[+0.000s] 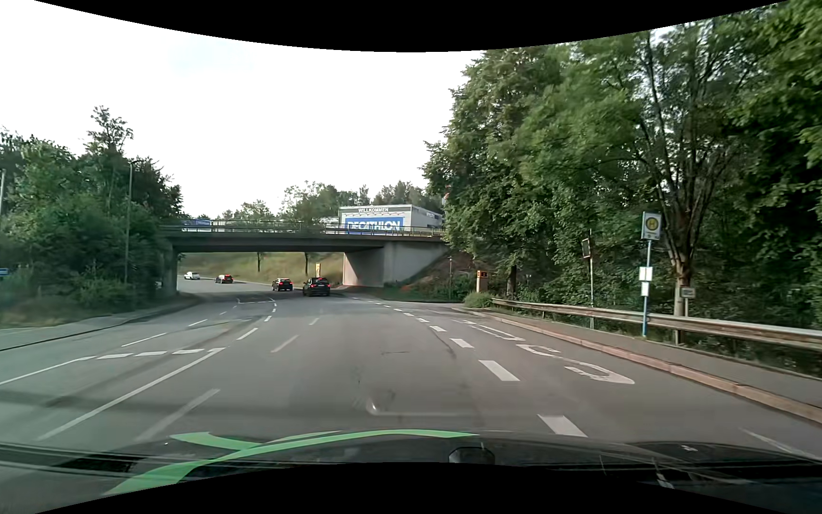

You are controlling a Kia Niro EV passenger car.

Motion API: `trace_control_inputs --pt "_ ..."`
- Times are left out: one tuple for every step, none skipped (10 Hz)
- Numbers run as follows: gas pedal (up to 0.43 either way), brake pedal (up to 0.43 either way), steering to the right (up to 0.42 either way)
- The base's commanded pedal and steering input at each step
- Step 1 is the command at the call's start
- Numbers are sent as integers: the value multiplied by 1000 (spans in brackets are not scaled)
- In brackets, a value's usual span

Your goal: Follow the waypoints while adhering to traffic rules and regulations

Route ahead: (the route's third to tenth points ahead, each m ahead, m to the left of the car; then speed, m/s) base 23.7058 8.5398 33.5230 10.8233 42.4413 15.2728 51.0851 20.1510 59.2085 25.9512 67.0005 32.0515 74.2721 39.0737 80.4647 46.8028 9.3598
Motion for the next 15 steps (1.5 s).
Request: trace_control_inputs --pt "0 0 -53" --pt "0 0 -53" --pt "0 0 -53" --pt "0 0 -53" --pt "0 0 -54" --pt "0 0 -57" --pt "0 0 -60" --pt "0 0 -62" --pt "0 0 -65" --pt "0 0 -66" --pt "0 0 -66" --pt "0 0 -66" --pt "20 0 -66" --pt "28 0 -66" --pt "28 0 -66"
